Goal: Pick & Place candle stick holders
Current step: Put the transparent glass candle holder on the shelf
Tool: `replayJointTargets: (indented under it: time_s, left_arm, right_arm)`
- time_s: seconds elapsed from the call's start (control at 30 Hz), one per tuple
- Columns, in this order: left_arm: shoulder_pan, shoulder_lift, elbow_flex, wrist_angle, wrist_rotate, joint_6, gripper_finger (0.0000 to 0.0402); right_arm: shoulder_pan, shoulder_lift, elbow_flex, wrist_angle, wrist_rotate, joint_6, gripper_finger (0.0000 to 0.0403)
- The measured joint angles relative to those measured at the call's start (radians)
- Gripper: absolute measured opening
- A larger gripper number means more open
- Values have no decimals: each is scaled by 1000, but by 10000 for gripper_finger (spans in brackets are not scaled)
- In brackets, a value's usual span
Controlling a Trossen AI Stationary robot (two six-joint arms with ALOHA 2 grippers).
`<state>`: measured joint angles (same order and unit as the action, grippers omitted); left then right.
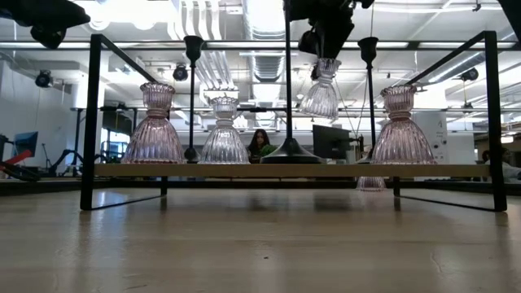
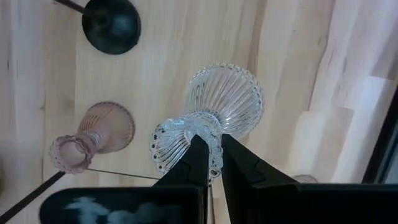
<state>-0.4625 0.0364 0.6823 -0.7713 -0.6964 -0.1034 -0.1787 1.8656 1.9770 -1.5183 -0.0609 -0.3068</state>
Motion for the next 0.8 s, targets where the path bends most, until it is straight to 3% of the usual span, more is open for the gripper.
replayJointTargets:
  time_s: [0.8]
  left_arm:
    - [0,0,0,0,0,0,89]
  right_arm:
    - [96,2,-159,121,0,45,13]
